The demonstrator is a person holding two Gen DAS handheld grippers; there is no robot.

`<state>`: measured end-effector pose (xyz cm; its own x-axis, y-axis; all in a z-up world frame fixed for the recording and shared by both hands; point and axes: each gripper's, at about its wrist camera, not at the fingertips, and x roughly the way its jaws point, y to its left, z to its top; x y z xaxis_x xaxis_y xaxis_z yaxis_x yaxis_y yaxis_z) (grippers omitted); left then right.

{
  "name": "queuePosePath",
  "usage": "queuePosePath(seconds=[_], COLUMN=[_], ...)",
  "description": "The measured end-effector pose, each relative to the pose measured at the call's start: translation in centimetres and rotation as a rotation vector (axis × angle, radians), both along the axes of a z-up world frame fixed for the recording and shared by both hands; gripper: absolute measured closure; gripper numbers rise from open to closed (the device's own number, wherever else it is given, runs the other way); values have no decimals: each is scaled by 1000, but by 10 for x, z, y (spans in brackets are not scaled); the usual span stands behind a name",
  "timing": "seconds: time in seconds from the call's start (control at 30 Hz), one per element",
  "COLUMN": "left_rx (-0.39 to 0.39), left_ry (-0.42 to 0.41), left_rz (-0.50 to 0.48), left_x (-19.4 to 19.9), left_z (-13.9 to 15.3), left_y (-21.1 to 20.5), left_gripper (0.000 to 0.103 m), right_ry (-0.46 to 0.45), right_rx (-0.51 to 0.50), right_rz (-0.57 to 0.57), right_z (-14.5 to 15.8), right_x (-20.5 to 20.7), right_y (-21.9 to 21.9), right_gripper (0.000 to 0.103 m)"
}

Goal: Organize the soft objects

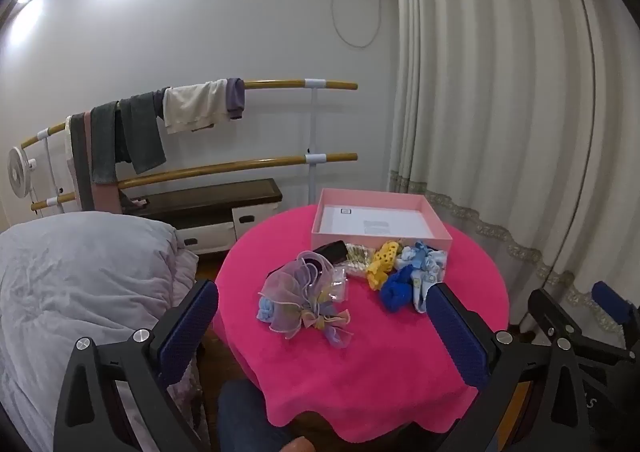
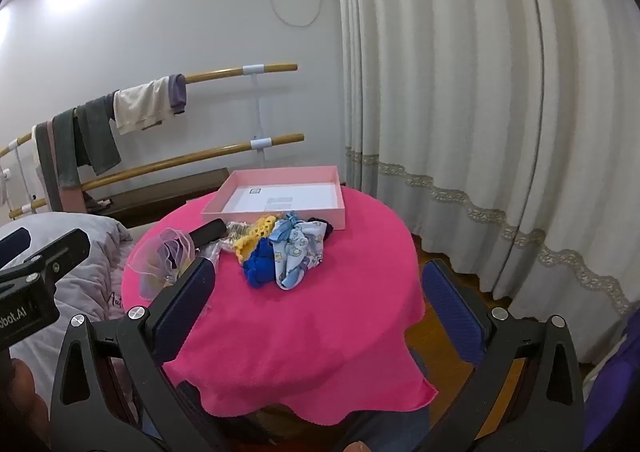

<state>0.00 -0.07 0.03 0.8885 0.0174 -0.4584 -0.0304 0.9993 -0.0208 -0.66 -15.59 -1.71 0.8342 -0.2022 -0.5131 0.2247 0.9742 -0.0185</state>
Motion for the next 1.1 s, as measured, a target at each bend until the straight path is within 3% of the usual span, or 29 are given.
queuePosePath(seconds=[1.1], left_rx=[-33], left_ry=[-28], left_rz=[24], left_x=[-7], left_z=[5], left_y=[-1], left_gripper=[0], right_ry=[-28], right_rx=[6], right_rz=[-25], right_z=[13], right_x=[-3], right_y=[-5], right_gripper=[0])
